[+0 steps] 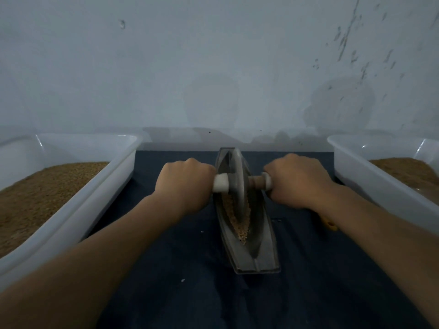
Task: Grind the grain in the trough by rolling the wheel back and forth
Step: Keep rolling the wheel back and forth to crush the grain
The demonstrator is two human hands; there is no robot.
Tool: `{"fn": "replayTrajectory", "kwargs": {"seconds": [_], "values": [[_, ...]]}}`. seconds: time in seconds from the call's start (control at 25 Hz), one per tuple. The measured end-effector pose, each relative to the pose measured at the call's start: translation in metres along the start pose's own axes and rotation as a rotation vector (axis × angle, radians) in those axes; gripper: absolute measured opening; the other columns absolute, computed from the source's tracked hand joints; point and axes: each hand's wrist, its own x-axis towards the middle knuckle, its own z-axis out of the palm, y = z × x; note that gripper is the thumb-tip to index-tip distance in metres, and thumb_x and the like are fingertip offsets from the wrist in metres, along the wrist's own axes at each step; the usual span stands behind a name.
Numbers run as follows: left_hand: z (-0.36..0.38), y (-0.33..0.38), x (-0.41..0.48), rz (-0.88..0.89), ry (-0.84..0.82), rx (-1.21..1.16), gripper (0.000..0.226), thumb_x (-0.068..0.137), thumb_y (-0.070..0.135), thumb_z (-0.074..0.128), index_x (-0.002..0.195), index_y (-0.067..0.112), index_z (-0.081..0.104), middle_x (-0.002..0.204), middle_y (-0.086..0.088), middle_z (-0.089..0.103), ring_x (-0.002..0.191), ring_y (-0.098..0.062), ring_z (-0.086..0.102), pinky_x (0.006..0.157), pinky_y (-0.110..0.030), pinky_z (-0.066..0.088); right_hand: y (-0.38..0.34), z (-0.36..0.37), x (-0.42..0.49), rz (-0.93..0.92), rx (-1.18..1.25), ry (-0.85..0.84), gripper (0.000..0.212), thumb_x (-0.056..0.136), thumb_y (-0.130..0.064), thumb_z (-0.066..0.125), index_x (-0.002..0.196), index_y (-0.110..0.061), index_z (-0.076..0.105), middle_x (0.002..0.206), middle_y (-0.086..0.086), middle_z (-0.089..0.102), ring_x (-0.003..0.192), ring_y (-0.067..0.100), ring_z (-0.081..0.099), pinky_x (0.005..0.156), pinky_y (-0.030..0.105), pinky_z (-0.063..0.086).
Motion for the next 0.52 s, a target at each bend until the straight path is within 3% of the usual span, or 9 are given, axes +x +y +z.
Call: {"fn": "replayTrajectory", "kwargs": {"seconds": [0.08, 0.16, 0.36, 0.44, 0.52], "values": [[-0.007, 0.002, -0.018, 0.09, 0.102, 0.067, 0.033, 0.07, 0.032, 0.07, 0.073, 0.034, 0.038, 0.057, 0.009, 0.026, 0.043, -0.011, 0.02, 0.043, -0.024, 0.013, 0.001, 0.001, -0.027, 0.009, -0.007, 0.05, 0.019, 0.071, -0.044, 0.061, 0.062, -0.035, 0.047, 0.058, -0.013, 0.049, 0.05, 0.005, 0.043, 0.043, 0.021, 0.023], [-0.011, 0.0, -0.019, 0.104, 0.131, 0.1, 0.038, 0.065, 0.032, 0.073, 0.071, 0.035, 0.036, 0.055, 0.01, 0.022, 0.041, -0.01, 0.015, 0.044, -0.022, 0.008, 0.002, 0.0, -0.033, 0.013, -0.017, 0.09, 0.018, 0.067, -0.047, 0.06, 0.061, -0.036, 0.047, 0.054, -0.014, 0.046, 0.046, 0.003, 0.04, 0.043, 0.019, 0.019], [0.007, 0.002, 0.023, -0.03, 0.016, 0.053, 0.008, 0.085, 0.028, 0.061, 0.087, 0.026, 0.054, 0.066, 0.005, 0.037, 0.054, -0.019, 0.038, 0.051, -0.032, 0.031, -0.003, 0.004, 0.017, 0.071, 0.049, -0.035, 0.016, 0.081, -0.036, 0.059, 0.067, -0.03, 0.053, 0.069, -0.009, 0.056, 0.06, 0.013, 0.051, 0.05, 0.026, 0.032], [0.002, 0.002, 0.035, -0.037, -0.025, 0.054, 0.009, 0.088, 0.027, 0.059, 0.097, 0.026, 0.06, 0.072, 0.002, 0.045, 0.061, -0.022, 0.043, 0.056, -0.035, 0.035, -0.004, 0.005, 0.028, 0.097, 0.07, -0.057, 0.015, 0.082, -0.031, 0.06, 0.069, -0.028, 0.055, 0.072, -0.006, 0.058, 0.064, 0.016, 0.054, 0.054, 0.028, 0.038], [-0.005, 0.002, 0.027, -0.001, -0.035, 0.034, 0.009, 0.088, 0.028, 0.06, 0.095, 0.027, 0.056, 0.071, 0.003, 0.04, 0.062, -0.022, 0.042, 0.056, -0.035, 0.034, -0.005, 0.002, 0.014, 0.094, 0.055, -0.051, 0.015, 0.082, -0.033, 0.06, 0.07, -0.029, 0.053, 0.073, -0.007, 0.057, 0.065, 0.016, 0.054, 0.053, 0.028, 0.037]]}}
